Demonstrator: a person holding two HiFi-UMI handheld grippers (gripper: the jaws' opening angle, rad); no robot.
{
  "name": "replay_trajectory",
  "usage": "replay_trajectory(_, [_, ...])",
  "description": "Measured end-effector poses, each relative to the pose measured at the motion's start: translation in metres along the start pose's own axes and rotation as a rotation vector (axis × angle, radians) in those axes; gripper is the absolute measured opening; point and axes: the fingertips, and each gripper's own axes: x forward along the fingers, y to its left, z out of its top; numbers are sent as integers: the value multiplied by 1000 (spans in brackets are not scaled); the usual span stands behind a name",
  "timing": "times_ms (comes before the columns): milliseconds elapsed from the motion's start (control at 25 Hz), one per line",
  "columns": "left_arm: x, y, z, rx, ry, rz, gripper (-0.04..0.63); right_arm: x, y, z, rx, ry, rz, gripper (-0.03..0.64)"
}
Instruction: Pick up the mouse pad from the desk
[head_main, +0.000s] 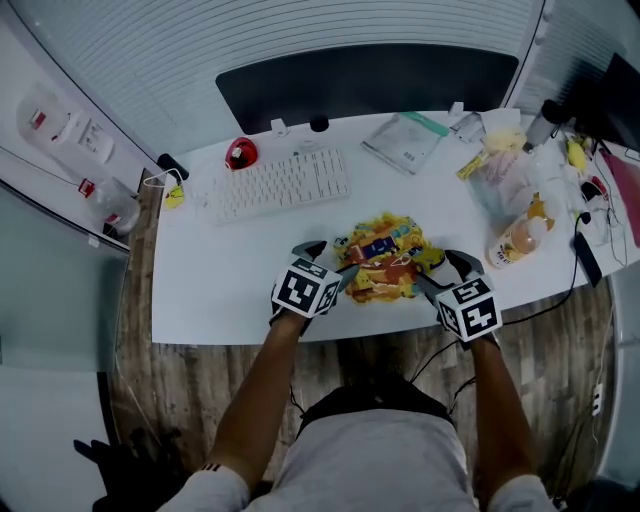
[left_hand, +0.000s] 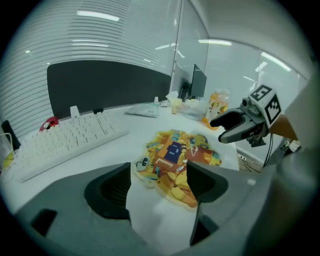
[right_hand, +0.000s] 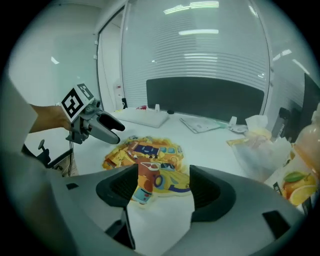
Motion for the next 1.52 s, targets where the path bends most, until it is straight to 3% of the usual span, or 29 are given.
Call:
replay_trajectory(480, [31,15,-12,-48,84,59,365,42,-33,-27,97,134,12,308])
replay_trajectory(1120, [37,12,-8,-48,49,97,364,52,-22,-26,87,166,30,305])
replay_trajectory(1320, [37,12,-8,-45,43,100,360,47,-14,-22,85,140,42,225])
replay_trajectory(1520, [35,12,-9,-13,26,84,360,33,-5,-4,30,33,87,159])
